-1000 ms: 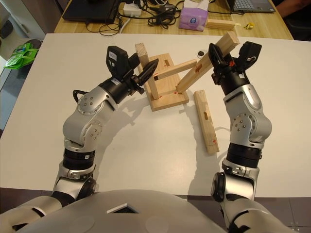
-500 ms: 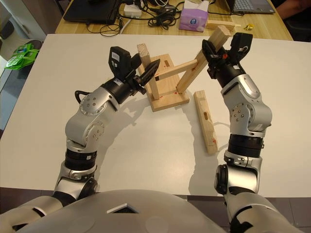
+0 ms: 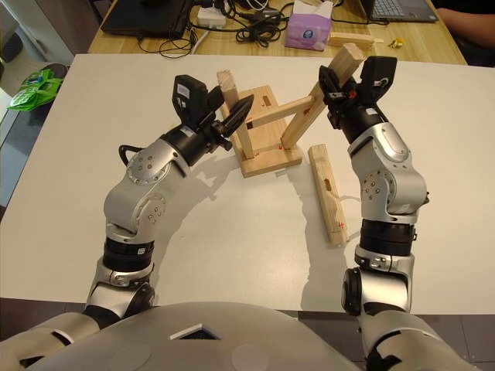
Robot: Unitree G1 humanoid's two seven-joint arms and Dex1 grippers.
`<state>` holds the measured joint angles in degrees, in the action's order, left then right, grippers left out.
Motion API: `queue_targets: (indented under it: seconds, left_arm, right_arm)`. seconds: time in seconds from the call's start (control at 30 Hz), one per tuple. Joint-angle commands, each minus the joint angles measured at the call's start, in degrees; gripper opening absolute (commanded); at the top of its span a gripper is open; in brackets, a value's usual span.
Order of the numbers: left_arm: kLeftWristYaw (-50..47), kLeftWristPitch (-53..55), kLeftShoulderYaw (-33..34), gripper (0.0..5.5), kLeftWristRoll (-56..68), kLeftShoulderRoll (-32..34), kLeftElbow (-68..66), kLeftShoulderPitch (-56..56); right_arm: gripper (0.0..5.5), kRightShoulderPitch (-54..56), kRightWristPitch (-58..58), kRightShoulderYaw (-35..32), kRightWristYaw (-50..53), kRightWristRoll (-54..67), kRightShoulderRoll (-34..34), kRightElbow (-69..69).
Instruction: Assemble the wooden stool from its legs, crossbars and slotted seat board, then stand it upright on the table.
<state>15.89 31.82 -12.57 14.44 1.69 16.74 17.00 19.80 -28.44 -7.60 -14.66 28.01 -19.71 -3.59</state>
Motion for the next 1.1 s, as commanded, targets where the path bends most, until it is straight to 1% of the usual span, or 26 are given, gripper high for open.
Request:
queue_targets:
  seconds: [0.03,0.17,0.3,0.4,0.53,0.6,0.67,0.77,0.97,1.1]
  left_arm:
    - [0.96,1.22,-2.26,2.18,0.63,-1.4,-0.96,0.22]
    - [0.99,1.22,-2.17,2.18,0.61,-1.53,-1.05,0.19]
    - [0.93,1.15,-2.06,2.18,0.49,-1.59,-1.18,0.21]
    - [0.97,1.17,-1.88,2.18,0.32,-1.69,-1.21,0.0]
    - [0.92,1.24,-1.77,2.18,0.22,-1.85,-1.15,-0.15]
    - [0.94,1.29,-1.74,2.18,0.18,-1.88,-1.09,-0.2]
    - [0.9,1.33,-1.65,2.18,0.13,-1.84,-0.94,-0.32]
    - [0.86,1.17,-1.74,2.18,-0.01,-2.04,-1.07,-0.36]
    - [1.1,1.08,-1.94,2.18,-0.21,-2.29,-1.26,-0.17]
    - [1.46,1.09,-2.12,2.18,-0.22,-2.24,-1.31,-0.13]
  right_arm:
    - [1.08,-3.18,-4.1,5.51,-1.1,-5.18,-1.19,4.08]
    - [1.06,0.74,-12.71,-2.94,3.58,3.93,2.14,8.97]
    - [1.02,2.05,-13.17,-4.76,3.33,3.51,1.65,13.88]
    - [1.02,1.66,-11.08,-4.33,2.18,1.79,1.04,16.39]
    - [1.02,-2.64,-0.91,3.19,-3.16,-6.45,-2.64,13.53]
    - [1.06,-6.02,2.28,5.3,-4.05,-8.25,-3.82,10.69]
    - [1.1,-8.83,3.97,5.98,-4.32,-8.96,-4.75,8.94]
    - [1.12,-10.16,6.06,7.02,-4.36,-9.78,-5.6,8.38]
    - [1.15,-8.73,5.33,7.28,-3.4,-8.63,-6.17,9.3]
    - [1.15,-7.44,-3.43,3.53,-0.55,-1.43,-3.57,9.38]
